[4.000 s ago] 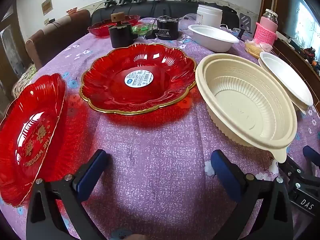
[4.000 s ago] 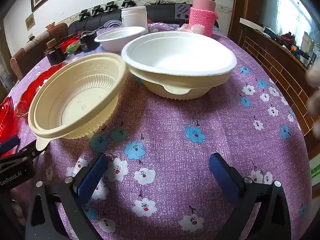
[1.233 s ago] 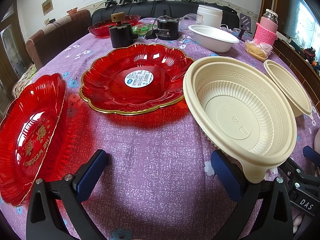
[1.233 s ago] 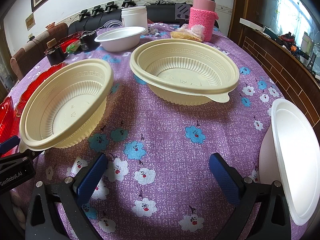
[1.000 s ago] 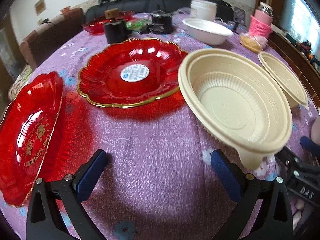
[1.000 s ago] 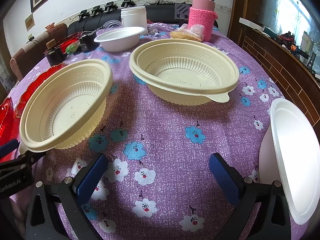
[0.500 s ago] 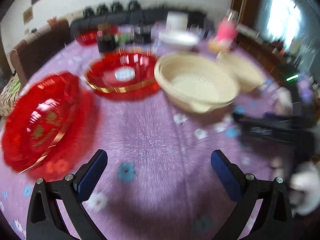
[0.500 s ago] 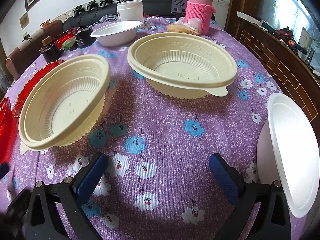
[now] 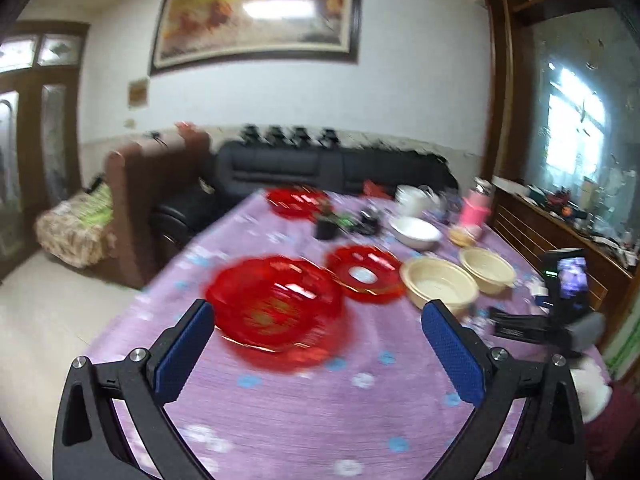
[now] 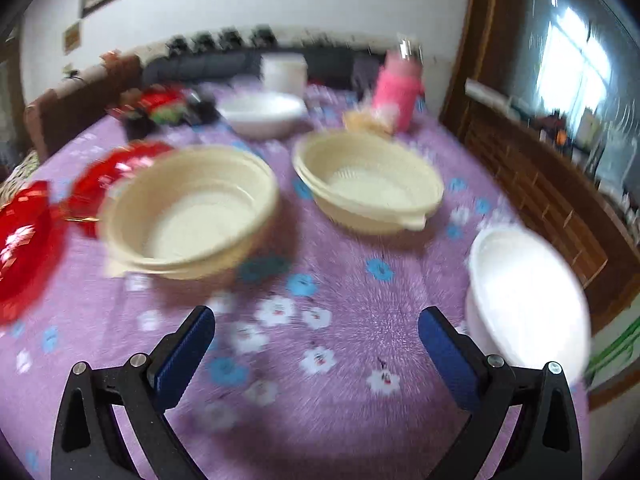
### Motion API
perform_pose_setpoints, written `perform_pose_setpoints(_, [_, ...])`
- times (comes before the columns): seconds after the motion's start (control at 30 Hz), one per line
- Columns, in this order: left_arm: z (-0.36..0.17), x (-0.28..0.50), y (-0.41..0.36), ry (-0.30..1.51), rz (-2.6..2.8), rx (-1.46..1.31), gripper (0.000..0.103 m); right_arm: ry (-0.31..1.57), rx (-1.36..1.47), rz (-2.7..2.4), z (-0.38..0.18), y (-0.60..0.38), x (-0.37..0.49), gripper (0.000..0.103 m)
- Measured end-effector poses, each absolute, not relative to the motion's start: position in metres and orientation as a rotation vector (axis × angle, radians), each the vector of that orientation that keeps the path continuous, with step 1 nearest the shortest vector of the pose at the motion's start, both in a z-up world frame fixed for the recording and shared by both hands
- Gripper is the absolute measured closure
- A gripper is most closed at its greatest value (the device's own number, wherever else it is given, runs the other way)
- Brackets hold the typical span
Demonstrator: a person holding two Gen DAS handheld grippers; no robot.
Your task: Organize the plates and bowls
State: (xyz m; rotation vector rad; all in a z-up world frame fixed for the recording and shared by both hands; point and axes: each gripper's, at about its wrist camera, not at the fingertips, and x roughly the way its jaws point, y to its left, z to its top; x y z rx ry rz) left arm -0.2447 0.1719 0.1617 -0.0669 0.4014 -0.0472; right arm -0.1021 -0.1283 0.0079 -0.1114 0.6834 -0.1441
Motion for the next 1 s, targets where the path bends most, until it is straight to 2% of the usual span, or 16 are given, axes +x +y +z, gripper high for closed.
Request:
perform_pose_setpoints(0.17, [0.185, -0.283, 0.216, 0.213, 0.043, -0.078, 0.0, 0.384, -0.213, -0.083, 0.078, -0.082, -0.153, 0.001])
perform_pose_setpoints(0.23, [0.183, -0.285, 0.23, 0.214, 0.046, -0.088, 0.0, 0.338, -0.226, -0.023, 0.095, -0.063, -0.151, 0.0])
perform_pose_setpoints(0.4, [0.169, -0.241, 0.252, 0.416, 0.061, -0.087, 0.0, 0.478, -0.079, 0.251, 0.11, -0.01, -0.113, 0.0])
perform_pose_setpoints(0.57, [0.175, -0.195, 0.272, 0.508, 0.004, -0.067, 0.0, 0.68, 0.033, 0.444, 0.07, 0.016, -0.077, 0.002])
perform_pose_setpoints(0.7, [0.159, -0.131, 0.294, 0.651, 0.002, -0.11, 0.0, 0.859, 0.117, 0.477, 0.028, 0.029, -0.041, 0.03])
perform_pose_setpoints(0.73, [0.151, -0.111, 0.303, 0.696, -0.033, -0.178, 0.0, 0.89, 0.149, 0.479, 0.021, 0.029, -0.032, 0.03])
perform_pose_setpoints(0.77, [0.141, -0.093, 0.312, 0.741, -0.069, -0.257, 0.002, 0.916, 0.182, 0.476, 0.013, 0.025, -0.023, 0.03])
perform_pose_setpoints(0.9, [0.098, -0.042, 0.324, 0.881, -0.144, -0.417, 0.048, 0.964, 0.203, 0.465, 0.004, 0.033, -0.003, 0.033])
perform_pose_setpoints(1.0, [0.071, -0.016, 0.321, 0.941, -0.1, -0.424, 0.05, 0.977, 0.175, 0.459, 0.001, 0.043, 0.0, 0.033])
